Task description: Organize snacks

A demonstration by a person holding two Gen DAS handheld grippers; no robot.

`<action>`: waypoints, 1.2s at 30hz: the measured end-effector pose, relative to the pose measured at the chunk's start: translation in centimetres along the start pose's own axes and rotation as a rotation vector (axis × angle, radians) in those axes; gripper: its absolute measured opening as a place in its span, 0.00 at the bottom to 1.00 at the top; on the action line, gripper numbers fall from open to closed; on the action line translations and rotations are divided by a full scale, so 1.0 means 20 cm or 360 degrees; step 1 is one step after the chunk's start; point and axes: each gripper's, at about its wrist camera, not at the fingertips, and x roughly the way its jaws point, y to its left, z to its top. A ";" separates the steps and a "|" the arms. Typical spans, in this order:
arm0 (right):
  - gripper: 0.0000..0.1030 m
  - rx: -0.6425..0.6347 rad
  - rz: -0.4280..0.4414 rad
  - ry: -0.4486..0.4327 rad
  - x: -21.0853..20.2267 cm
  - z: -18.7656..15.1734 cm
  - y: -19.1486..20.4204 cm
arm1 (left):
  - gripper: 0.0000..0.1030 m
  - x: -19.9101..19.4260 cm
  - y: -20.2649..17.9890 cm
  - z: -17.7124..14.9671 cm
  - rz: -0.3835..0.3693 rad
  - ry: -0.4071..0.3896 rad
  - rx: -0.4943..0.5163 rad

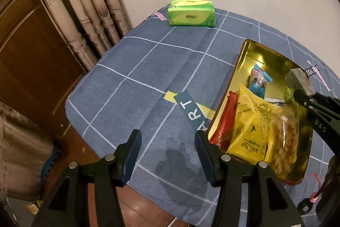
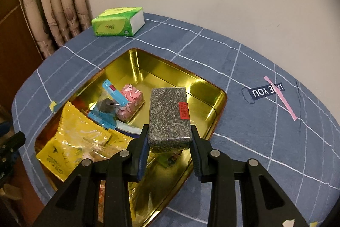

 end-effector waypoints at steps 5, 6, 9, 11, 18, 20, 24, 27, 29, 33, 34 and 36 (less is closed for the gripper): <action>0.31 0.0016 0.0007 0.0029 0.04 0.00 0.00 | 0.52 0.00 -0.02 0.00 -0.0007 -0.0005 0.0028; 0.31 0.0016 0.0011 0.0032 0.04 0.00 0.00 | 0.52 0.00 -0.02 0.00 -0.0008 -0.0001 0.0036; 0.32 0.0007 0.0014 0.0040 0.05 0.00 0.02 | 0.52 0.00 -0.03 0.00 -0.0019 0.0002 0.0044; 0.32 -0.0001 0.0006 0.0045 0.05 -0.01 0.03 | 0.52 0.00 -0.03 0.00 -0.0020 -0.0003 0.0045; 0.33 0.0019 -0.0001 0.0032 0.03 -0.01 0.02 | 0.52 -0.01 -0.05 0.00 -0.0025 -0.0017 0.0070; 0.38 0.0026 0.0001 0.0022 0.02 -0.01 0.02 | 0.52 -0.02 -0.05 0.00 -0.0027 -0.0023 0.0079; 0.47 0.0047 0.0015 -0.0012 -0.04 -0.01 0.00 | 0.52 -0.03 -0.06 0.00 -0.0029 -0.0035 0.0088; 0.58 0.0071 0.0033 -0.0038 -0.11 -0.03 -0.01 | 0.52 -0.04 -0.07 -0.01 -0.0035 -0.0034 0.0104; 0.64 0.0076 0.0033 -0.0058 -0.16 -0.06 -0.02 | 0.52 -0.05 -0.08 -0.02 -0.0041 -0.0037 0.0114; 0.76 0.0131 0.0033 -0.0090 -0.28 -0.13 -0.05 | 0.52 -0.06 -0.11 -0.03 -0.0045 -0.0039 0.0134; 0.79 0.0139 0.0035 -0.0093 -0.29 -0.15 -0.05 | 0.52 -0.07 -0.11 -0.04 -0.0051 -0.0037 0.0133; 0.85 0.0163 0.0044 -0.0092 -0.34 -0.19 -0.06 | 0.52 -0.07 -0.12 -0.05 -0.0064 -0.0033 0.0144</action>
